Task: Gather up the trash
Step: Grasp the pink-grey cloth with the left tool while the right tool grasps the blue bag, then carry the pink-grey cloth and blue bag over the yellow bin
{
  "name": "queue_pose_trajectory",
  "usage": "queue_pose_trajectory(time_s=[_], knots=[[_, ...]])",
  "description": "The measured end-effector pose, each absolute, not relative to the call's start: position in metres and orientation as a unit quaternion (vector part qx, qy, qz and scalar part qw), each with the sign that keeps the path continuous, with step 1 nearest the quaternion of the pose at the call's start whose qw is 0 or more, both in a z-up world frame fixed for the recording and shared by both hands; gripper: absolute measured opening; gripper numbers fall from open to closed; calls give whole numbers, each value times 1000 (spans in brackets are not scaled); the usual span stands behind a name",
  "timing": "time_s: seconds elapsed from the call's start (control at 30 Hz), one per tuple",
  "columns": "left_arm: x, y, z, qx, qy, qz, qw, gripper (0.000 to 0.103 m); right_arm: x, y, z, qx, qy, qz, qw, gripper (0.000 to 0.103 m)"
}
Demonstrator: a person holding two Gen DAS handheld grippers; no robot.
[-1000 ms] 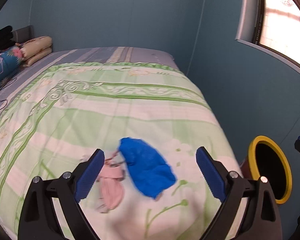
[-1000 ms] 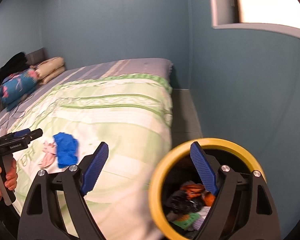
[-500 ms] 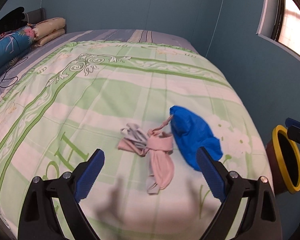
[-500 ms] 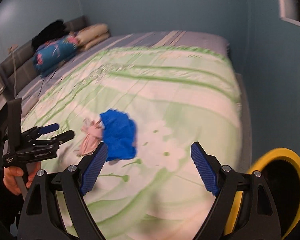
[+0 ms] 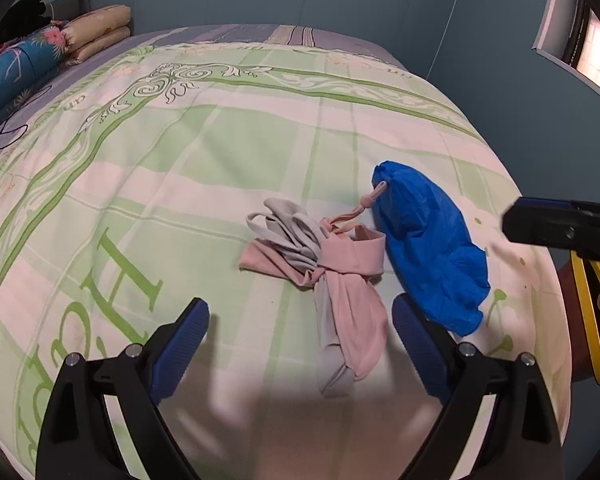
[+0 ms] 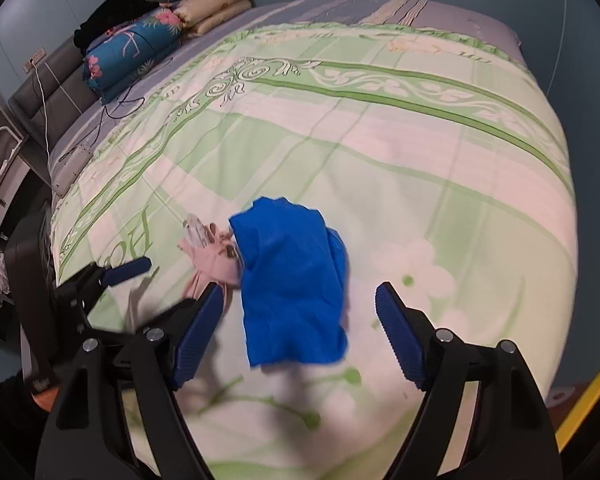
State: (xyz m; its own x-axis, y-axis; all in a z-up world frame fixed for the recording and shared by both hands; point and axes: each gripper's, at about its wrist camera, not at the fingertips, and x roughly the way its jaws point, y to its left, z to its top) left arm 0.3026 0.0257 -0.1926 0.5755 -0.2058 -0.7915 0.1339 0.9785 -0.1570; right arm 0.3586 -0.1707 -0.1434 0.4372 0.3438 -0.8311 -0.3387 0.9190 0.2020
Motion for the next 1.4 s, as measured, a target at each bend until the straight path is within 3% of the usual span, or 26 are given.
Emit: queue_pose_trajectory(time_s=[0.27,0.47,0.63,0.73,0.83,1.0,1.17,1.4], knots=[[314,27,-199,-57,458,-101,881,89,386,-148,-166,-19,513,181,839,74],[320,29,-203,-64,461,-100,879,80,394,-143,-179,-20,525,173,833,64],[322,27,-204,-58,463,-102,878,70,398,-140,-185,-25,531,163,831,63],[323,24,-204,-55,465,-108,877,60,398,-142,-188,-24,534,151,832,49],[322,20,-204,-50,467,-119,875,47,396,-146,-188,-16,535,146,832,43],[324,16,-206,-62,474,-136,868,28,393,-150,-186,-17,532,145,834,25],[322,13,-205,-59,473,-138,868,24,389,-158,-181,-19,524,139,840,11],[318,17,-197,-70,469,-142,869,18,375,-186,-166,10,501,134,855,8]])
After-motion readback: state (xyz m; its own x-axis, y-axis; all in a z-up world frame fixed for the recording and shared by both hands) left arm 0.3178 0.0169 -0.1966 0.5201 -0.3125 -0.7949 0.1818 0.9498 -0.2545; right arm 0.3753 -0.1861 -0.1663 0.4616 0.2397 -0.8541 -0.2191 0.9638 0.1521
